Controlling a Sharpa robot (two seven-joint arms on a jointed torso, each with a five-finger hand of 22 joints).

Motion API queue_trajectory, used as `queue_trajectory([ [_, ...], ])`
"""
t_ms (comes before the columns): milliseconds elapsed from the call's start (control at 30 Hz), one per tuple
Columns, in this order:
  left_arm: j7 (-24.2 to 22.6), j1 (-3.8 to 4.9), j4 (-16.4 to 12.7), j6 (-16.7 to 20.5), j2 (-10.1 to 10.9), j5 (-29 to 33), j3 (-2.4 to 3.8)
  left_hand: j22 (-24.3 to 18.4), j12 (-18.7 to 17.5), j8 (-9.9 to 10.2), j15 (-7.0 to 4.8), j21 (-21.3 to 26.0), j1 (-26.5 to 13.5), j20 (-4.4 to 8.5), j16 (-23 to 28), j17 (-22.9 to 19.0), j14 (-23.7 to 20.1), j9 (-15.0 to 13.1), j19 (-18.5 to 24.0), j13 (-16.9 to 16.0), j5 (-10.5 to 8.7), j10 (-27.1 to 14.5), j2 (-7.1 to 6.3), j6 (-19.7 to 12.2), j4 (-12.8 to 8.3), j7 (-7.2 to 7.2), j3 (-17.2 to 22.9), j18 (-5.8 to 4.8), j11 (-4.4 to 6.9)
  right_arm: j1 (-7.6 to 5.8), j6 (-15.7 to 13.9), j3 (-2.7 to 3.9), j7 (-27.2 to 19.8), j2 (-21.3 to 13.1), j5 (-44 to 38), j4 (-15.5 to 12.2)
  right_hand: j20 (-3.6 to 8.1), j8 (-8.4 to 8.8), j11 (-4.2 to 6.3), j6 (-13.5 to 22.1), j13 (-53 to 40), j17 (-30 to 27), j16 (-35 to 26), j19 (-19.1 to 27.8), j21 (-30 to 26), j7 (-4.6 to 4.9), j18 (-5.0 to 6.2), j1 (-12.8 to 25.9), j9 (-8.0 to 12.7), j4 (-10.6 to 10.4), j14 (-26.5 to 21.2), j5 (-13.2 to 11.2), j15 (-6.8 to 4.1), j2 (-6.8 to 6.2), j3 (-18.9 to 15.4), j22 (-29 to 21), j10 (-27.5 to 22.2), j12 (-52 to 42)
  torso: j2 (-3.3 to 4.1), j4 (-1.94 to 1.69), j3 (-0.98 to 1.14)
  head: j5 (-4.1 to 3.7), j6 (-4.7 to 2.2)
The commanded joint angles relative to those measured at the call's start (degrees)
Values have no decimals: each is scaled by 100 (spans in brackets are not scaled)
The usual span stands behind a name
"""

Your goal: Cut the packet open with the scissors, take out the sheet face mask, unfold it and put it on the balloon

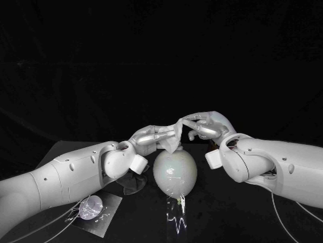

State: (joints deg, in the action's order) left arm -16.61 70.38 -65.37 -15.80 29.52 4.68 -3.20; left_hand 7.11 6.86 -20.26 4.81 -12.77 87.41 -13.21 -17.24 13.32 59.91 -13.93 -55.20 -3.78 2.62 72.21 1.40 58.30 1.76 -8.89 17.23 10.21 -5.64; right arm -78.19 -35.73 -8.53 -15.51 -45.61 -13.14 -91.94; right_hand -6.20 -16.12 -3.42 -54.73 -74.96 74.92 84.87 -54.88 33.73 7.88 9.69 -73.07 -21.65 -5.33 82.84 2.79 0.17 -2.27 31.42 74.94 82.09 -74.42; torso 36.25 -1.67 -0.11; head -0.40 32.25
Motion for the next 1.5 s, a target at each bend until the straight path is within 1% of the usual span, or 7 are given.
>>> queue_trajectory([
  [33, 17, 1, -34, -209, 5, -53, 5, 11, -30, -26, -3, -41, 1, 6, 8, 10, 54, -193, -15, 7, 17, 28, -42, 21, 13, 9, 51, 19, -1, -5, 605, -8, 403, 27, 169, 86, -18, 96, -53, 144, -78, 80, -73, 66, -48, 73, 2, 160, 53, -71, -112, -5, 44, -81, -116, 84, -120, 138, -2, -2, 0, -5, 21],
  [133, 11, 2, -41, -147, 19, -55, 5, 14, -42, -32, -1, -47, -11, 7, 15, 16, 55, -202, -12, 8, 17, 32, -46, 12, 23, 10, 69, 17, -2, -4, 778, -23, 563, 26, 158, 170, -136, 380, -232, 541, 342, -393, -299, 240, -190, 262, -49, 566, 181, -429, -508, 6, 221, -266, -474, 35, -550, 657, 0, -5, 0, -14, 32],
  [600, 69, 4, -94, 300, 100, -42, 4, 37, -116, -34, -4, -90, -85, 12, 19, 74, 123, -239, -18, 6, 19, 48, -60, -105, 103, -23, 199, 23, -22, 5, 626, -61, 575, -277, -227, 221, -220, 431, -254, 511, 388, -419, -275, 286, -286, 273, 0, 499, 219, -577, -566, 42, 252, -235, -660, 0, -628, 631, -7, 3, -1, -42, 62],
  [800, 175, 5, -163, 506, 163, -176, 3, 81, -104, -62, -42, -176, -80, 59, -34, 127, 233, -271, -95, -5, 18, 141, -108, -103, 93, -14, 267, 28, 4, 0, 310, -53, 196, -448, -1204, 84, -222, 348, -176, 315, -3, -4, -45, 155, -223, 203, 69, -140, 206, -90, -231, 204, 177, -248, -478, 41, -271, 92, -3, -2, 6, -48, 72],
  [1000, 351, 5, -236, 676, 219, -470, 2, 114, -116, -86, -60, -232, -61, 93, -40, 152, 262, -295, -114, -4, 19, 179, -152, -90, 62, -12, 339, 23, 14, -82, 580, -23, 135, -525, -2807, -79, -177, 350, -170, 179, -498, 553, 208, -90, 97, 210, 57, -693, 248, 559, 148, 670, 149, -350, -188, 181, 92, -503, -2, 3, 2, -58, 84],
  [1233, 428, 7, -256, 804, 247, -589, 2, 150, -139, -90, -72, -292, -75, 118, -57, 177, 309, -308, -138, 0, 19, 184, -178, -96, 54, -12, 393, 21, 13, -254, 1050, 1, 481, -475, -4515, -256, -150, 484, -119, 103, -690, 931, 350, -808, 1300, 156, -110, -655, 349, 816, 386, 547, 121, -435, -96, 399, 235, -730, -2, 0, 0, -78, 96],
  [1500, 490, 8, -308, 847, 281, -689, 2, 257, -181, -100, -119, -465, -128, 186, -150, 261, 454, -332, -195, -1, 20, 214, -239, -91, 26, -4, 487, 12, 28, -394, 1391, 10, 883, -280, -5477, -202, -83, 610, -4, 193, -736, 1024, 379, -980, 1568, 29, -137, -592, 413, 890, 447, 385, 22, -495, -82, 436, 274, -780, -4, -10, -4, -106, 105],
])
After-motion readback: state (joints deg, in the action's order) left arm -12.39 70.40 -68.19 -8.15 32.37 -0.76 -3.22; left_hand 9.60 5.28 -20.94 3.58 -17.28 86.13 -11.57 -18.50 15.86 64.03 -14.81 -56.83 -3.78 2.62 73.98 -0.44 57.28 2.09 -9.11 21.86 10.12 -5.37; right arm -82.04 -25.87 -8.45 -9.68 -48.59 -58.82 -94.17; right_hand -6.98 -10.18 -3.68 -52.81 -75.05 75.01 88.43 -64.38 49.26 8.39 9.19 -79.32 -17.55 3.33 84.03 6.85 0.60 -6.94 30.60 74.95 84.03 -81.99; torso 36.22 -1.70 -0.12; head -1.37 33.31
